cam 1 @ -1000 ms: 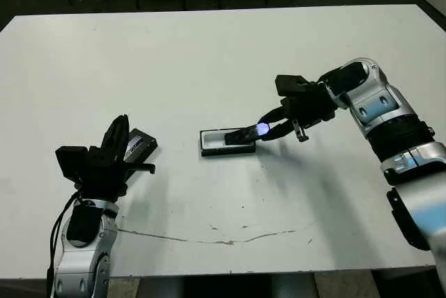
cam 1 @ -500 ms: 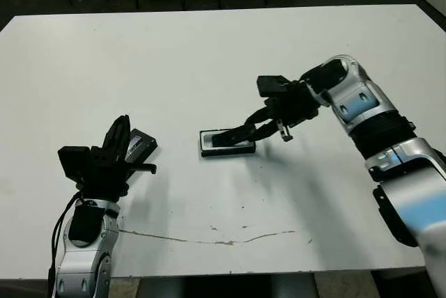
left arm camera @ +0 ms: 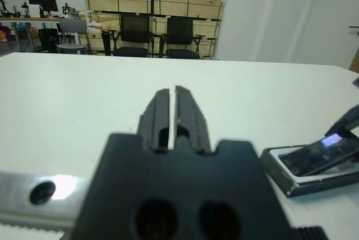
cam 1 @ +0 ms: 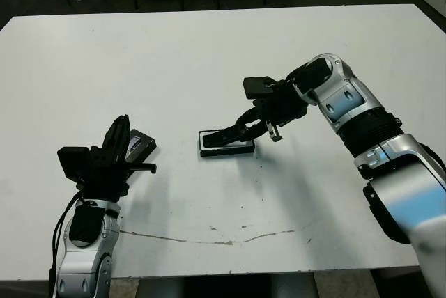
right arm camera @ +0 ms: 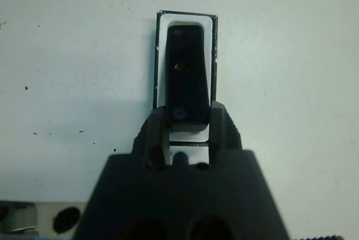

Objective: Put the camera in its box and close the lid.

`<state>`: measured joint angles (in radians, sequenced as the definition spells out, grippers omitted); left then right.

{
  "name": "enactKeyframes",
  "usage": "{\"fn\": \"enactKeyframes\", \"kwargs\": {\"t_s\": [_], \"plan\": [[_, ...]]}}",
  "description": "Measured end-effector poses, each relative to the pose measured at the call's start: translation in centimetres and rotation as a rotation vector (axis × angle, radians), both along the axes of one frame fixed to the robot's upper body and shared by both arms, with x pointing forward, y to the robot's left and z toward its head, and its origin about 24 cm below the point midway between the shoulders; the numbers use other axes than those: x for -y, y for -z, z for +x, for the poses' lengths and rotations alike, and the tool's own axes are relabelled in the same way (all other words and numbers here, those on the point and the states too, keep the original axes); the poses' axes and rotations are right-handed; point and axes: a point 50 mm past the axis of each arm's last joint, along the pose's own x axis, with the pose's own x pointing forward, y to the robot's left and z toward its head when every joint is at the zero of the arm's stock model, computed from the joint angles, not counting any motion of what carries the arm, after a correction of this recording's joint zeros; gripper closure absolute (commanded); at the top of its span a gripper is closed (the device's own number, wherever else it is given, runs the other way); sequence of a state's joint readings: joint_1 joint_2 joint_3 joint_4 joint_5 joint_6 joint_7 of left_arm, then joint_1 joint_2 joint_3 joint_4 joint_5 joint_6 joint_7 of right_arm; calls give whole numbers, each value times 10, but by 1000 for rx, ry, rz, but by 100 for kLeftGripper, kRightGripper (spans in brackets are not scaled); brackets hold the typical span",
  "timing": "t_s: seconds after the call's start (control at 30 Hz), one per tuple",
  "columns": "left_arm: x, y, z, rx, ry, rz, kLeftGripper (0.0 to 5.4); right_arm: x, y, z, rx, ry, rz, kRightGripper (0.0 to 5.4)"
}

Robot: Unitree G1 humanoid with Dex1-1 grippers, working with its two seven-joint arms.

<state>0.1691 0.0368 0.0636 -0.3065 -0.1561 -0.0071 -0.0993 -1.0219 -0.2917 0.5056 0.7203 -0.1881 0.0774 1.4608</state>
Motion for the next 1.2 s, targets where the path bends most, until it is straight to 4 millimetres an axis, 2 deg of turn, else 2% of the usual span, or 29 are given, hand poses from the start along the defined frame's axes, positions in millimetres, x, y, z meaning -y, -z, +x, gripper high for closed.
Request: {"fn": "enactKeyframes", "kwargs": {"t_s": [0.1,0.33,0.57,0.9,1.03,1.2], "plan": [[0,0,0,0,-3,-1,540,0,2,0,9,-11,-14,500],[0,0,0,0,-3,0,540,4,1,-3,63,-149,-40,378],[0,0,0,0,-2,0,540,14,-10,0,158,-139,-26,255],[0,0,0,-1,0,3,540,34,-26,1,266,50,35,79],[0,1,-1,-3,-1,5,540,44,-38,0,290,160,170,6],[-1,1,-4,-4,3,3,540,64,-36,-13,400,421,415,8]]}}
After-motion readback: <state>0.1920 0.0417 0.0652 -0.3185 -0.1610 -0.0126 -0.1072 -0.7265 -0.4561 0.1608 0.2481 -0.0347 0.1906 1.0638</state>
